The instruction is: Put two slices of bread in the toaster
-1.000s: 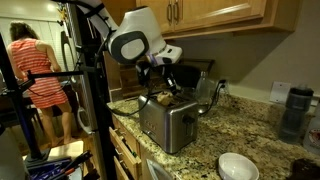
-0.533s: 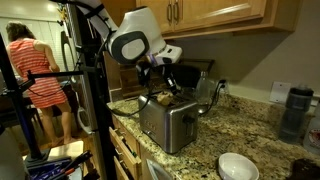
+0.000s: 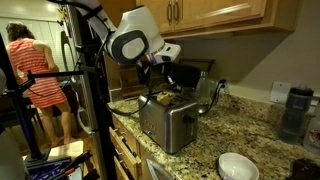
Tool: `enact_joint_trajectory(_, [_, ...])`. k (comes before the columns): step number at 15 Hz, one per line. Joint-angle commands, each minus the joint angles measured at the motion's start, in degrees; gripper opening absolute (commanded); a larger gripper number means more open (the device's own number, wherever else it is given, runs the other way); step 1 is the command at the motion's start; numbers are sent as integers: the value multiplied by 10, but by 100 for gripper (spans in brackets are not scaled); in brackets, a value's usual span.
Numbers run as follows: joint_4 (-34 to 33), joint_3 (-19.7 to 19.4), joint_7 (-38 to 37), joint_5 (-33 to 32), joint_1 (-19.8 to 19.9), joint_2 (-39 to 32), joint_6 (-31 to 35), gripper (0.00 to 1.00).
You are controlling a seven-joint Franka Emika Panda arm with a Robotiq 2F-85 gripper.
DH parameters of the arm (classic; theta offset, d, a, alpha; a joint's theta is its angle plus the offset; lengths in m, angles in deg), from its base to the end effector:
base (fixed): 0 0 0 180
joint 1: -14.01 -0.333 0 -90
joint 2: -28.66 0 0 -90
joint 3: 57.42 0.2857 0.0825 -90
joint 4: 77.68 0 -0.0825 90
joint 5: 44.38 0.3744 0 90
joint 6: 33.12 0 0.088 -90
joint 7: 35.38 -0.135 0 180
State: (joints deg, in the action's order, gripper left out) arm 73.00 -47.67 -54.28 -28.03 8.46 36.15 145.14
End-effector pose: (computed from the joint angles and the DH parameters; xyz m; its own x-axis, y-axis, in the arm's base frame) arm 0.4712 0.1033 0.3144 0.7968 -0.3705 0.4774 -0.2358 -0.9180 -0.3189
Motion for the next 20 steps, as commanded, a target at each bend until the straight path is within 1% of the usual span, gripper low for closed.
enact_joint_trajectory(1, [20, 20, -27, -18, 19, 20, 15, 7])
enact_joint_trajectory(20, [12, 46, -23, -18, 52, 0, 22, 8])
